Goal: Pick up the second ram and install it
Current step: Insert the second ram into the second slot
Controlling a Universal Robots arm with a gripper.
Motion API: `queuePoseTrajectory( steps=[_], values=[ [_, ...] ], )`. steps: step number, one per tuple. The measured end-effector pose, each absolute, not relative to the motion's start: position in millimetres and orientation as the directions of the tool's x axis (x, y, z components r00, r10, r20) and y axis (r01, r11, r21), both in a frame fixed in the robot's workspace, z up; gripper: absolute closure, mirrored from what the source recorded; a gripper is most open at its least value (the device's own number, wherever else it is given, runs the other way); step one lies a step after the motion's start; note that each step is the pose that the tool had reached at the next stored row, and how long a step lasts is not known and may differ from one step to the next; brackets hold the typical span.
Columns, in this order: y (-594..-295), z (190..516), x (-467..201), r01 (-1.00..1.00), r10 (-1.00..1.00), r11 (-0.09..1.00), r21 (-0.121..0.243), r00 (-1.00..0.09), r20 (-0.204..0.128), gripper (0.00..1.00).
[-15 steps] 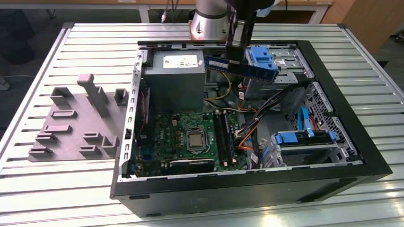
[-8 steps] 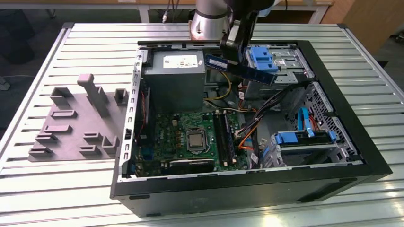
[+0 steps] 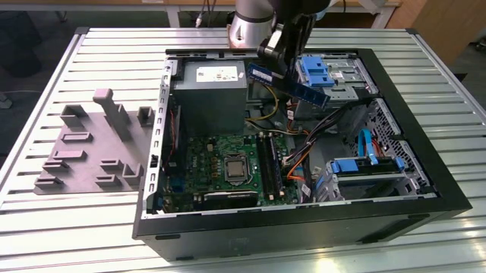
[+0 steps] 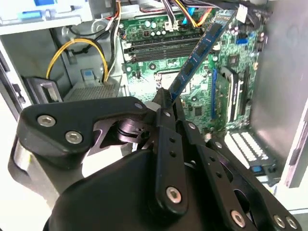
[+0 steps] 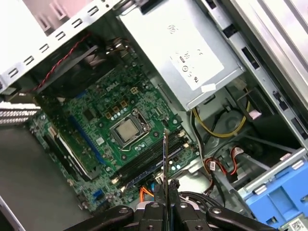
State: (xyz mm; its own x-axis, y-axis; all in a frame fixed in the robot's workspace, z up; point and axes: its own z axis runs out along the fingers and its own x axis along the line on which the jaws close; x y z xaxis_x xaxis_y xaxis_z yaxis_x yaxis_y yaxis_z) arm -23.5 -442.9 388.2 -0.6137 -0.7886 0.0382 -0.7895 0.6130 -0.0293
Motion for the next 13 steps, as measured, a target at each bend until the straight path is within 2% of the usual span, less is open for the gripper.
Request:
queuePoseTrajectory(
  steps=[13],
  values=[
    [-442.9,386.1,-23.5,-0.624,-0.623,0.781,-0.03,-0.781,0.037,0.86]
  ],
)
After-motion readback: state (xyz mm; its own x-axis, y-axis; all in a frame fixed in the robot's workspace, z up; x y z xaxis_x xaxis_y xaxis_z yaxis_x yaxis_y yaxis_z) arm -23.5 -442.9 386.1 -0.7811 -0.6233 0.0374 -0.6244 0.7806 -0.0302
